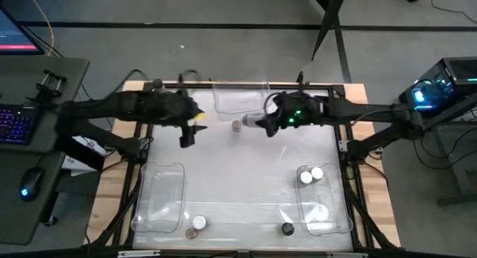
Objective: Sort spices by type
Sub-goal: Put the white seasoning bottle into the bottom right transparent bin
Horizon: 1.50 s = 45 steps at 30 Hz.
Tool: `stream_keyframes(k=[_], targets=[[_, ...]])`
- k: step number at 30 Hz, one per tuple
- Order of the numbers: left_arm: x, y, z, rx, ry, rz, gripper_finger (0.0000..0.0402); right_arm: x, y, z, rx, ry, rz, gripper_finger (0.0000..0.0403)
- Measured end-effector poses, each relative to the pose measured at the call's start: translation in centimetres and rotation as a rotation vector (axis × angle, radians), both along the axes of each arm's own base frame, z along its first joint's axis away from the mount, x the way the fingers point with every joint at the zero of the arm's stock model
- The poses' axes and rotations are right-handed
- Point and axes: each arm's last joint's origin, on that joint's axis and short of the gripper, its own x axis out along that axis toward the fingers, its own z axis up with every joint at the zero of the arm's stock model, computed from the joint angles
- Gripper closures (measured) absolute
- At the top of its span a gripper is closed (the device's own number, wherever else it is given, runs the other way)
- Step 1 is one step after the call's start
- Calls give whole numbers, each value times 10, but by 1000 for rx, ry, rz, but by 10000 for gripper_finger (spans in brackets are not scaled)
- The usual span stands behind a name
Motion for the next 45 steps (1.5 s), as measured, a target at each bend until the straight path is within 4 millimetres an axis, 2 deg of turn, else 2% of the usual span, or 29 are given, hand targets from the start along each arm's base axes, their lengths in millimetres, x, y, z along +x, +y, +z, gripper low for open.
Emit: stream_keyframes(k=[5, 9, 12, 18, 20, 26, 29, 37, 45], targets=[[-23, -4, -20, -216, -446, 41, 172, -10, 16, 18, -127, -85, 55, 210], [-22, -9, -50, -397, -723, 46, 171, -1, 28, 28, -191, -211, 119, 210], [-18, -11, -58, -420, -824, -3, 164, 10, 37, 30, -212, -287, 178, 210], [-11, -14, -46, -430, -844, -84, 126, 21, 46, 31, -211, -364, 224, 210], [-7, -15, -38, -400, -851, -126, 111, 24, 49, 32, -222, -391, 238, 210], [7, -17, -31, -278, -797, -194, 82, 26, 52, 35, -232, -430, 269, 210], [12, -17, -26, -246, -779, -228, 76, 27, 52, 35, -235, -433, 270, 210], [30, -18, -32, -226, -745, -235, 76, 27, 54, 41, -273, -501, 306, 210], [48, -21, -33, -254, -848, -266, 76, 30, 53, 43, -317, -530, 279, 210]])
